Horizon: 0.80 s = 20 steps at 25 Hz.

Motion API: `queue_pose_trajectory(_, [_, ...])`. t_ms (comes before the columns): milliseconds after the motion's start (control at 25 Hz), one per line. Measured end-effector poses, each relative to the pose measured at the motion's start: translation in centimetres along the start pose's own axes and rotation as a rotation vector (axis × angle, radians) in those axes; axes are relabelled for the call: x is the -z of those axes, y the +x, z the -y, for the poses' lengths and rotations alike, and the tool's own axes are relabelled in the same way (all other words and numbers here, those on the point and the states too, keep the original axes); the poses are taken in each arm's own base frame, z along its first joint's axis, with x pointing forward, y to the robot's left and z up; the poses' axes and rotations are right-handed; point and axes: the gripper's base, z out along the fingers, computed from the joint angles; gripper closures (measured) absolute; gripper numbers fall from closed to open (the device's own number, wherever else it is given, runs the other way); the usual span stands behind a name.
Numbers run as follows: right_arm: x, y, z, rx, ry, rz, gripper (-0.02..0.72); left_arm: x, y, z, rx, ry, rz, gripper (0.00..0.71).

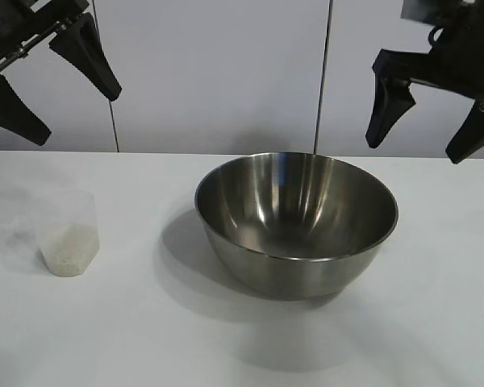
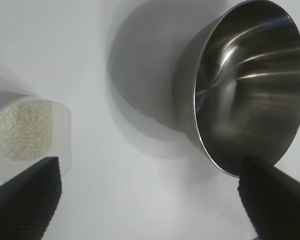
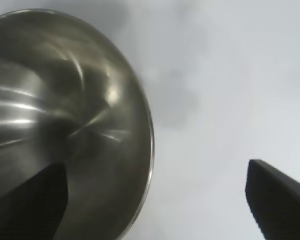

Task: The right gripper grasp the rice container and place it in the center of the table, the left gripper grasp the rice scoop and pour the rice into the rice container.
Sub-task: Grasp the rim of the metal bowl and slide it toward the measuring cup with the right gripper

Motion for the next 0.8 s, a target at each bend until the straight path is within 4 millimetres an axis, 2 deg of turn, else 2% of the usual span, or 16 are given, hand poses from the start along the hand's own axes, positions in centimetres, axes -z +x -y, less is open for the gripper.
queue_pose_trajectory(120, [-2.3, 0.2, -1.2, 0.029, -0.005, -0.022, 0.051, 0.0, 0.0, 0.0, 0.0, 0.0, 0.001, 0.021])
queue_pose_trajectory(200, [-3.4, 0.4, -1.7, 0.036, -0.007, -0.039, 0.114, 0.0, 0.0, 0.0, 0.0, 0.0, 0.001, 0.021])
queue_pose_trajectory(240, [-3.8, 0.5, -1.8, 0.033, -0.007, -0.043, 0.182, 0.0, 0.0, 0.0, 0.0, 0.0, 0.001, 0.021])
queue_pose_trajectory(400, [-3.9, 0.5, -1.9, 0.014, -0.006, -0.045, 0.573, 0.0, 0.0, 0.0, 0.0, -0.001, 0.004, 0.021])
queue_pose_trajectory(440, [-3.8, 0.5, -1.9, 0.014, -0.006, -0.042, 0.624, 0.0, 0.0, 0.0, 0.0, -0.001, 0.005, 0.021])
queue_pose_trajectory(560, [-3.4, 0.5, -2.1, 0.008, -0.019, -0.038, 0.682, 0.0, -0.1, 0.0, 0.0, -0.002, 0.006, 0.021])
queue_pose_trajectory(800, [-0.9, 0.2, -2.8, 0.013, -0.054, 0.001, 0.692, 0.0, -0.1, 0.0, 0.0, -0.002, 0.007, 0.021])
